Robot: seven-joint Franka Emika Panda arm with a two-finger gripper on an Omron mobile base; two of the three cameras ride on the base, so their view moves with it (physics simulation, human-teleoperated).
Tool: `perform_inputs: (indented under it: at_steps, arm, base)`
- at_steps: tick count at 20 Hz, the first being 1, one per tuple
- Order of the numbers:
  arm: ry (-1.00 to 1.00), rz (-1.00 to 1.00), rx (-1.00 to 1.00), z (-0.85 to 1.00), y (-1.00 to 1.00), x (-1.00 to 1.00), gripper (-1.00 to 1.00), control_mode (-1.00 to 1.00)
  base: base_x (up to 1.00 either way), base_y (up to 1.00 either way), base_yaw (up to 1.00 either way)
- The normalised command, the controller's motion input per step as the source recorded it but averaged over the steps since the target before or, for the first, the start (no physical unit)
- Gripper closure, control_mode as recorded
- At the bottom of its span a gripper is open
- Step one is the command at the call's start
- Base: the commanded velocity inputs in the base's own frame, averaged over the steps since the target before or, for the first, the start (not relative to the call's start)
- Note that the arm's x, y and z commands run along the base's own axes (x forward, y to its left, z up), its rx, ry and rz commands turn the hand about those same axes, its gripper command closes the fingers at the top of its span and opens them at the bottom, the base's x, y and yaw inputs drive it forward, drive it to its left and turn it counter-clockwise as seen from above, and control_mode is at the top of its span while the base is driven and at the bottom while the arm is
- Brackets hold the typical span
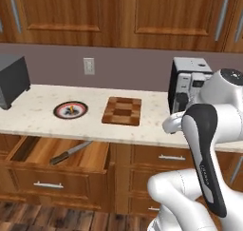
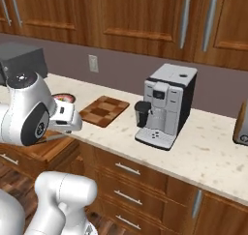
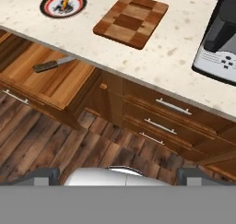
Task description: Pick up the knife from the drawer and place it on the cutting board. Then place the meat from the plate to the cutting board.
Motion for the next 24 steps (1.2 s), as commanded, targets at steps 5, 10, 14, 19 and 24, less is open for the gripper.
perform_inputs:
  at_steps: [5,10,14,19,24]
  arm:
    - [0.0,0.0,0.0,0.0,0.0,0.0,-1.0,1.0]
    - [0.0,0.0,0.0,0.0,0.0,0.0,-1.0,1.0]
    - [0.0,0.0,0.0,0.0,0.0,0.0,-1.0,1.0]
    - [0.0,0.0,0.0,0.0,0.0,0.0,-1.0,1.0]
    - [0.0,0.0,0.0,0.0,0.0,0.0,-1.0,1.0]
  base:
    - [0.05,-0.15,0.39]
    - [0.11,-0.25,0.43]
    - [0.16,-0.23,0.43]
    - [0.12,-0.37,0.38]
    - [0.27,-0.5,0.29]
